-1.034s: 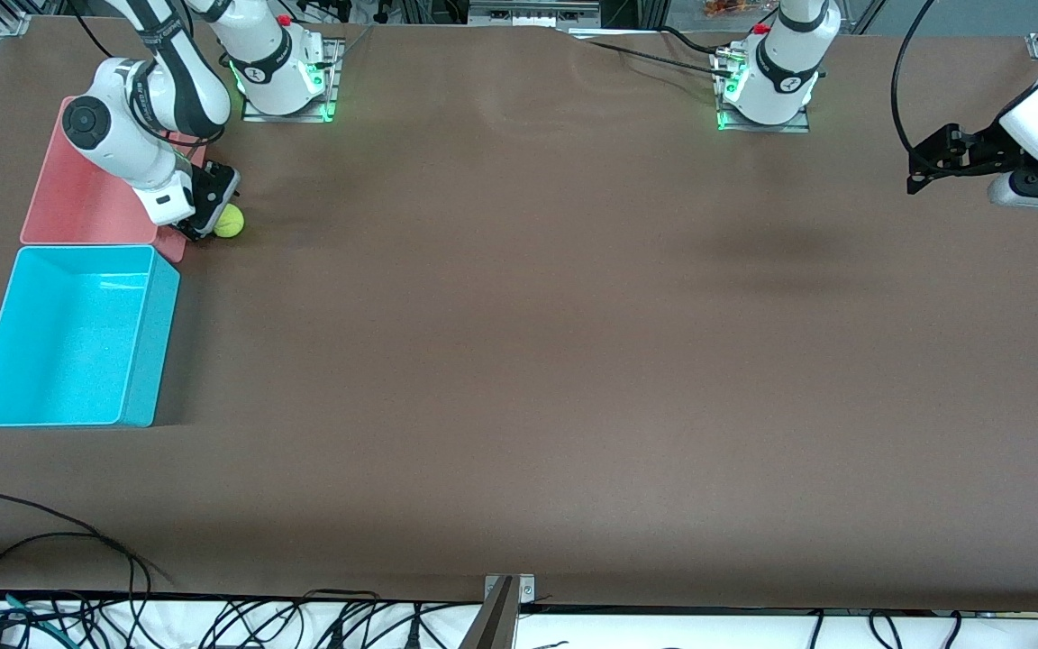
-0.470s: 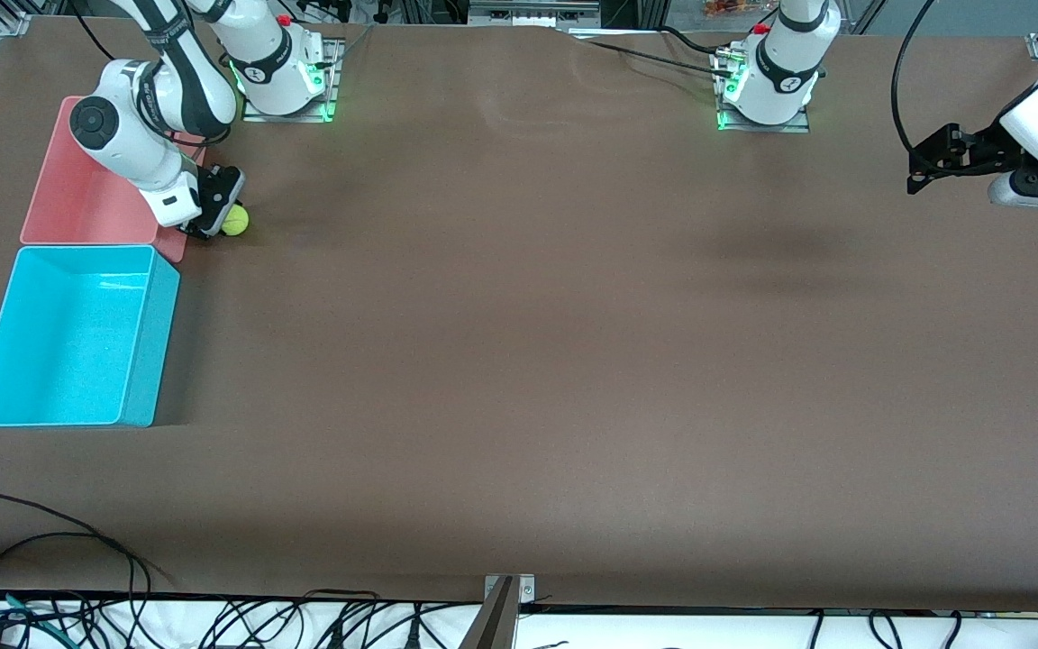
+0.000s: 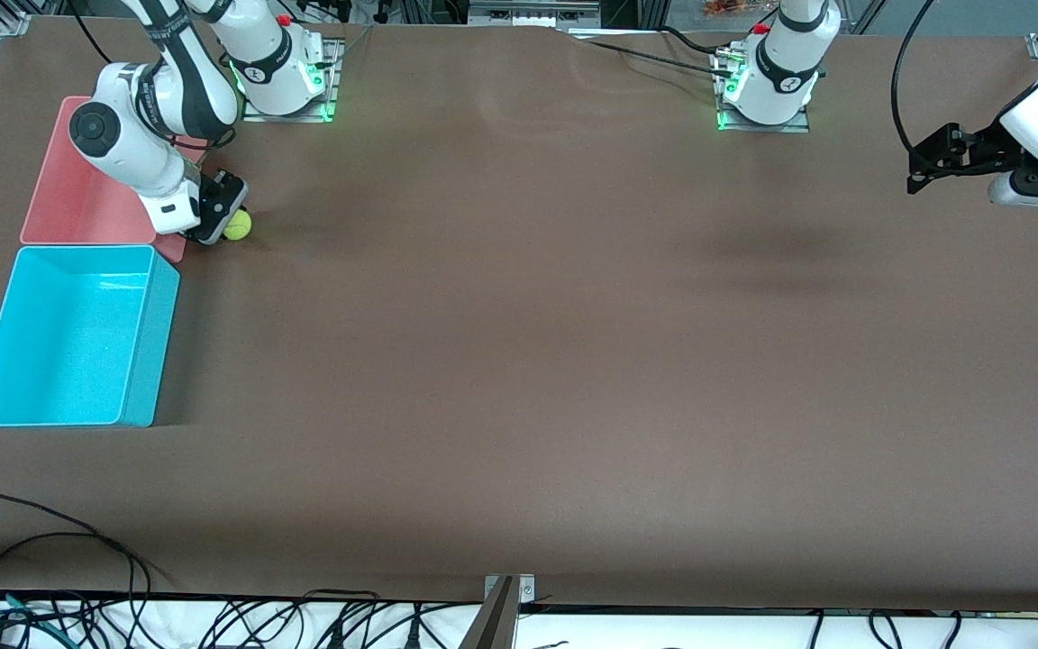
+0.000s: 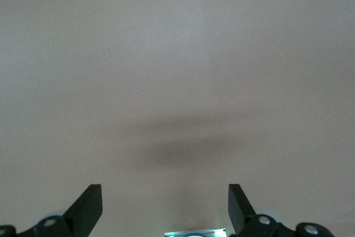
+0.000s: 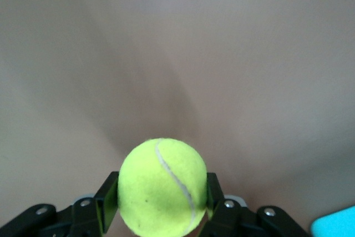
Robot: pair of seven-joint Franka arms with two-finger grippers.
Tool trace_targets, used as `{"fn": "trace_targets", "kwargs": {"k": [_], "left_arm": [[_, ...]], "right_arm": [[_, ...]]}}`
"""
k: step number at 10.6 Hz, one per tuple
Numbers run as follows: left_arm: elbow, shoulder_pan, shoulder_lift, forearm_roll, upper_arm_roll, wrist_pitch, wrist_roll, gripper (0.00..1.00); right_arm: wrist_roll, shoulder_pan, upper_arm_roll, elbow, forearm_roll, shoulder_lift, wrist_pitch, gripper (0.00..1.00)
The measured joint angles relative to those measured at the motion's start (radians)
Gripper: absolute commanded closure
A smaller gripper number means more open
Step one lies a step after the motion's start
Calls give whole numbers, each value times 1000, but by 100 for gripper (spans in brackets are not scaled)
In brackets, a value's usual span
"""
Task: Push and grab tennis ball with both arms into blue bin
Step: 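Carry the held tennis ball with the right gripper over the cyan bin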
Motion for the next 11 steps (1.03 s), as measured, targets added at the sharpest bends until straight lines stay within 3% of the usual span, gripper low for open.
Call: {"fn": "trace_targets", "kwargs": {"k": [3, 4, 6, 11], "left_arm": [[1, 0, 0, 0, 0, 0, 0, 0], [1, 0, 0, 0, -1, 0, 0, 0], [1, -1, 0, 0, -1, 0, 0, 0], [2, -2, 0, 0, -1, 0, 0, 0]], "right_arm": [[149, 15, 84, 258, 10, -71, -397, 100], [167, 15, 94, 335, 14, -74, -470, 100], [211, 12, 93, 435, 14, -56, -544, 100], [269, -148, 19, 626, -182, 47, -540, 100]]}}
